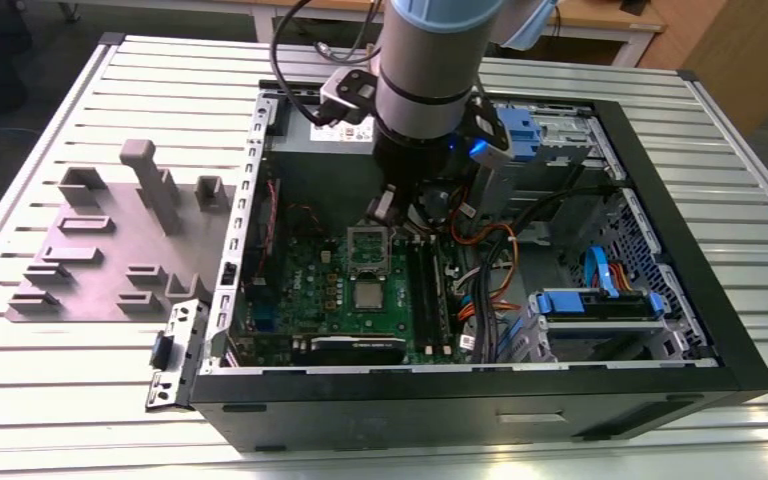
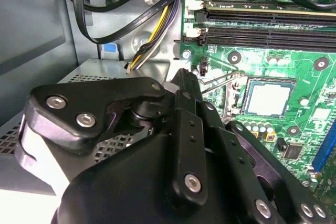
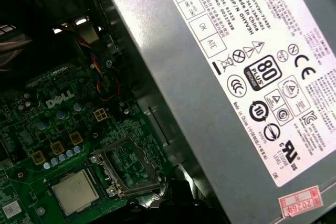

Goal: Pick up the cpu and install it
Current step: 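Close the cpu cover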

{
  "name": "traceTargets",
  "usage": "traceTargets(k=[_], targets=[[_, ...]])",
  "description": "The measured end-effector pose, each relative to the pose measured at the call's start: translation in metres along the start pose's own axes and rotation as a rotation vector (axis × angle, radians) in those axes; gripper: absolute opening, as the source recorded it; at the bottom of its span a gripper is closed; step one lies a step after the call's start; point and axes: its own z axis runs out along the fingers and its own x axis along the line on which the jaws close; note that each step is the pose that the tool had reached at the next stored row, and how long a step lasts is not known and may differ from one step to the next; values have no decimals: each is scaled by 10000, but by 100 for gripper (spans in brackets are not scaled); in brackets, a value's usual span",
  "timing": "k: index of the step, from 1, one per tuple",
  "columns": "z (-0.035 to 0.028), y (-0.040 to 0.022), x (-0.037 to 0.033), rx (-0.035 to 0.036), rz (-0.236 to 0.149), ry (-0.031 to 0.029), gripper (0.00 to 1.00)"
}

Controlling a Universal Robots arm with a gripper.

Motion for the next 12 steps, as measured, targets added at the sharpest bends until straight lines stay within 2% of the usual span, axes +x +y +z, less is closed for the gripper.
traceTargets(k=[12], targets=[[-30,6,2,0,-2,1,11]])
